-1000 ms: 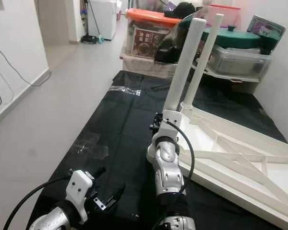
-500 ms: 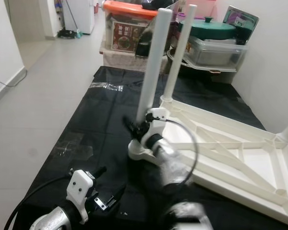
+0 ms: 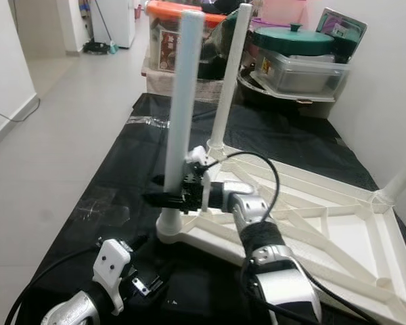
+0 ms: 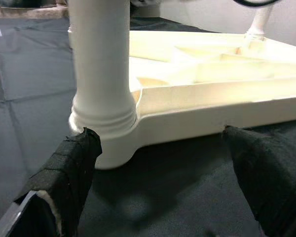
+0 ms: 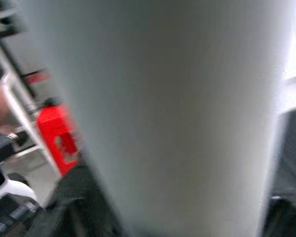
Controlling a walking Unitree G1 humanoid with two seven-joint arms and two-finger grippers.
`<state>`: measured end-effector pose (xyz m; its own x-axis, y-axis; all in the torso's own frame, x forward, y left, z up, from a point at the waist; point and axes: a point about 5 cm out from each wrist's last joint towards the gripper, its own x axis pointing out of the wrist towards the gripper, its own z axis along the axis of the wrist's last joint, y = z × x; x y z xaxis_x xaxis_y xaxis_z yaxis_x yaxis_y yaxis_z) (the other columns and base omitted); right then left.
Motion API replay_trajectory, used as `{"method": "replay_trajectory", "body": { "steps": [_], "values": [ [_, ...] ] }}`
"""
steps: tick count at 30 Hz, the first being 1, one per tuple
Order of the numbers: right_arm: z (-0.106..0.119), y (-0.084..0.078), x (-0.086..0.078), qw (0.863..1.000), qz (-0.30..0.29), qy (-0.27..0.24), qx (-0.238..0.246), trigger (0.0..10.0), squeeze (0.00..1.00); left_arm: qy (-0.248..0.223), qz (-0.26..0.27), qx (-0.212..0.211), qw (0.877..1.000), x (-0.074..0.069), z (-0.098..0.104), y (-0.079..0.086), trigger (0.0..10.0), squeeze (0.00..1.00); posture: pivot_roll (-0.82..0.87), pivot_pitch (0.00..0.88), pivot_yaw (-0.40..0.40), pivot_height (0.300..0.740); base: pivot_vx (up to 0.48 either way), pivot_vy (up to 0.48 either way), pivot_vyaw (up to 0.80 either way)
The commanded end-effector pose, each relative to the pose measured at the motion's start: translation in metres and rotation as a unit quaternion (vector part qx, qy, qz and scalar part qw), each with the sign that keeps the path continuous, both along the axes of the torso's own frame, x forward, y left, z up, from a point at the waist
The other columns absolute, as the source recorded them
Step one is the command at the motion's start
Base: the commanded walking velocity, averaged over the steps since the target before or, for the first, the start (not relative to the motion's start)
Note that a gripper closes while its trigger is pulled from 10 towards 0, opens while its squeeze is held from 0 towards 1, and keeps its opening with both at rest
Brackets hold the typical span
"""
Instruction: Building children table
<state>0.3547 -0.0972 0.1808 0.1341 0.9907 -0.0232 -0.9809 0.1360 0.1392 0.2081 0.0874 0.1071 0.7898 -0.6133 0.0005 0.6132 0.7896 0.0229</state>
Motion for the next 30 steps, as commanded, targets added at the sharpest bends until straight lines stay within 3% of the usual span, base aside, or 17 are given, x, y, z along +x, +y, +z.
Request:
{"method": "replay_trajectory", "body": {
  "steps": [1, 8, 9, 10, 13, 17, 18, 19, 20, 21, 22, 23, 24, 25, 27, 28, 30],
  "values": [
    [0.002, 0.008, -0.003, 0.999, 0.035, -0.006, 0.015, 0.0, 0.00, 0.009, -0.002, 0.005, 1.000, -0.001, -0.003, -0.001, 10.0, 0.00, 0.26, 0.000, -0.130, 0.740, 0.000, 0.000, 0.00],
    [-0.004, 0.010, -0.007, 0.999, 0.035, -0.011, 0.036, 0.0, 0.00, 0.009, -0.003, 0.004, 1.000, -0.001, -0.003, -0.001, 10.0, 0.00, 0.25, 0.000, -0.124, 0.740, 0.000, 0.000, 0.00],
    [-0.012, 0.009, -0.003, 0.997, -0.060, -0.024, 0.037, 0.0, 0.00, 0.009, -0.004, 0.004, 1.000, -0.001, -0.002, -0.001, 10.0, 0.00, 0.25, 0.000, -0.128, 0.740, 0.000, 0.000, 0.00],
    [-0.012, 0.009, -0.003, 0.997, -0.060, -0.024, 0.037, 0.0, 0.00, 0.009, -0.004, 0.004, 1.000, -0.001, -0.002, -0.001, 10.0, 0.00, 0.25, 0.000, -0.128, 0.740, 0.000, 0.000, 0.00],
    [-0.017, 0.007, 0.002, 0.988, -0.146, -0.027, 0.030, 0.0, 0.00, 0.009, -0.004, 0.004, 1.000, -0.002, -0.002, -0.001, 10.0, 0.00, 0.25, 0.000, -0.129, 0.740, 0.000, 0.000, 0.00],
    [-0.021, -0.005, 0.014, 0.941, -0.336, -0.017, 0.034, 0.0, 0.00, 0.009, -0.003, 0.004, 1.000, -0.002, -0.002, 0.000, 10.0, 0.00, 0.24, 0.000, -0.122, 0.740, 0.000, 0.000, 0.00],
    [-0.021, -0.005, 0.014, 0.941, -0.336, -0.017, 0.034, 0.0, 0.00, 0.009, -0.003, 0.004, 1.000, -0.002, -0.002, 0.000, 10.0, 0.00, 0.24, 0.000, -0.122, 0.740, 0.000, 0.000, 0.00],
    [-0.026, -0.017, 0.015, 0.891, -0.454, -0.016, 0.019, 0.0, 0.00, 0.009, -0.004, 0.003, 1.000, -0.002, -0.002, 0.000, 10.0, 0.00, 0.23, 0.000, -0.115, 0.740, 0.000, 0.000, 0.00],
    [-0.026, -0.017, 0.015, 0.891, -0.454, -0.016, 0.019, 0.0, 0.00, 0.009, -0.004, 0.003, 1.000, -0.002, -0.002, 0.000, 10.0, 0.00, 0.23, 0.000, -0.115, 0.740, 0.000, 0.000, 0.00],
    [-0.033, -0.028, 0.008, 0.827, -0.562, -0.009, -0.001, 0.0, 0.00, 0.010, -0.004, 0.004, 1.000, -0.001, -0.002, 0.000, 10.0, 0.00, 0.23, 0.000, -0.116, 0.740, 0.000, 0.000, 0.00],
    [-0.033, -0.028, 0.008, 0.827, -0.562, -0.009, -0.001, 0.0, 0.00, 0.010, -0.004, 0.004, 1.000, -0.001, -0.002, 0.000, 10.0, 0.00, 0.23, 0.000, -0.116, 0.740, 0.000, 0.000, 0.00],
    [-0.038, -0.036, -0.002, 0.765, -0.644, 0.003, -0.012, 0.0, 0.00, 0.009, -0.004, 0.004, 1.000, -0.001, -0.002, 0.000, 10.0, 0.00, 0.23, 0.000, -0.118, 0.740, 0.000, 0.000, 0.00],
    [-0.038, -0.036, -0.002, 0.765, -0.644, 0.003, -0.012, 0.0, 0.00, 0.009, -0.004, 0.004, 1.000, -0.001, -0.002, 0.000, 10.0, 0.00, 0.23, 0.000, -0.118, 0.740, 0.000, 0.000, 0.00],
    [-0.043, -0.042, -0.011, 0.715, -0.699, 0.023, -0.015, 0.0, 0.00, 0.009, -0.004, 0.004, 1.000, -0.001, -0.002, 0.000, 10.0, 0.00, 0.24, 0.000, -0.121, 0.740, 0.000, 0.000, 0.00],
    [-0.043, -0.042, -0.011, 0.715, -0.699, 0.023, -0.015, 0.0, 0.00, 0.009, -0.004, 0.004, 1.000, -0.001, -0.002, 0.000, 10.0, 0.00, 0.24, 0.000, -0.121, 0.740, 0.000, 0.000, 0.00],
    [-0.047, -0.040, -0.017, 0.691, -0.721, 0.050, -0.007, 0.0, 0.00, 0.009, -0.003, 0.005, 1.000, -0.001, -0.002, 0.001, 10.0, 0.00, 0.24, 0.000, -0.122, 0.740, 0.000, 0.000, 0.00],
    [-0.050, -0.031, -0.022, 0.676, -0.734, 0.072, 0.003, 0.0, 0.00, 0.007, -0.002, 0.006, 1.000, -0.001, -0.002, 0.001, 10.0, 0.00, 0.24, 0.000, -0.122, 0.740, 0.000, 0.000, 0.00]
  ]
}}
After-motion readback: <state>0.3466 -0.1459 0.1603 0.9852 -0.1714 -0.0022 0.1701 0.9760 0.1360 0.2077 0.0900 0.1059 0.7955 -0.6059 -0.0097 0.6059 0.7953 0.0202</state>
